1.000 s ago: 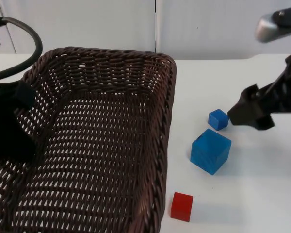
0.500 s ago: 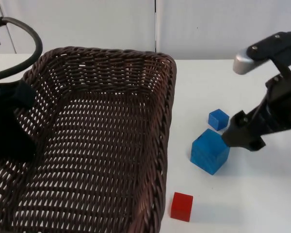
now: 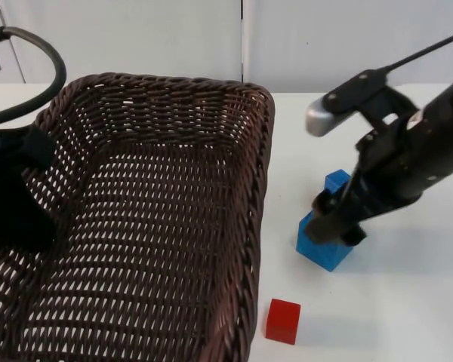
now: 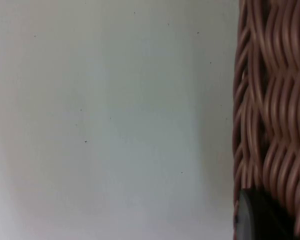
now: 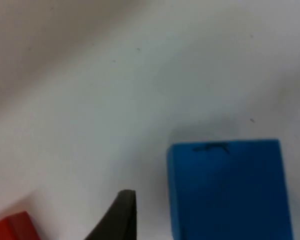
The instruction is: Pick up the basket with the left hand and place the largest block into the basket with the right hand.
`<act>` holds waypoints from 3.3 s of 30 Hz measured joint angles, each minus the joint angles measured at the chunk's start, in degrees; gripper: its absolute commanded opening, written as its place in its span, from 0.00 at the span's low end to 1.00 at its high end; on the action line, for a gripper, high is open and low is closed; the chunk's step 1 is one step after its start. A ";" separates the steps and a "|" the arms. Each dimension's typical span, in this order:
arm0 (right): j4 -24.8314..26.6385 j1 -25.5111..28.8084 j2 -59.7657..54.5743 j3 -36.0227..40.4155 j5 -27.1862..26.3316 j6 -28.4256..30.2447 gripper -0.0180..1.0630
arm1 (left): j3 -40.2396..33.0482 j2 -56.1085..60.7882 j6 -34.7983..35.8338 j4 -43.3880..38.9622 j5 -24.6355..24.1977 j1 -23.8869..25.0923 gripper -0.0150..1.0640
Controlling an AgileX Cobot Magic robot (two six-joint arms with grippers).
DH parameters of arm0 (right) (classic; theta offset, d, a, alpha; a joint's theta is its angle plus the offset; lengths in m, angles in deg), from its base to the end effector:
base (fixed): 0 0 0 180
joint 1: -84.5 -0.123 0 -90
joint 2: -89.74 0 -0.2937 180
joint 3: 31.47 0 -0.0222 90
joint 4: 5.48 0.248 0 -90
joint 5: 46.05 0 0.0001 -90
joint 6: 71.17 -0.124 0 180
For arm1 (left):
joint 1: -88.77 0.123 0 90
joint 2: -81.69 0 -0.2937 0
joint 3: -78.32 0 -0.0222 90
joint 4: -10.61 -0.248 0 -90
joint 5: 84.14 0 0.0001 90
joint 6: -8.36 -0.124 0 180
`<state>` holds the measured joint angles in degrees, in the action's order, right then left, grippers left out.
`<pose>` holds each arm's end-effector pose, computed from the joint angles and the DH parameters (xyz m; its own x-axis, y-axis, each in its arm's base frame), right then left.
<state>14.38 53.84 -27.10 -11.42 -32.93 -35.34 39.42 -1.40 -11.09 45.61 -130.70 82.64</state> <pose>0.3232 0.2028 0.1129 -0.5555 -0.6575 -0.5091 -0.7295 0.6792 -0.0812 0.2131 -0.0749 0.1943 -0.9683 0.0043 -0.2497 0.1143 0.8967 -0.4277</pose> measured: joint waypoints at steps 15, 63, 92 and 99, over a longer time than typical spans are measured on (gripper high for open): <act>0.00 -0.48 -6.60 -3.45 -1.30 0.28 0.99 | 0.00 0.00 0.00 -0.23 0.00 0.00 0.01; -0.11 -0.48 13.54 -3.54 14.78 -1.18 0.02 | 0.00 0.00 0.00 -0.33 0.87 0.00 0.01; -0.22 -0.48 39.77 -3.54 22.54 -1.28 0.02 | 0.00 0.00 0.00 -0.33 0.87 0.00 0.01; 3.33 -0.48 39.77 -3.54 22.59 -1.28 0.02 | 0.00 0.00 0.00 -0.33 0.87 0.00 0.01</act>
<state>17.71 53.36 12.67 -14.96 -10.34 -36.62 39.42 -1.40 -11.09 45.28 -129.82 82.64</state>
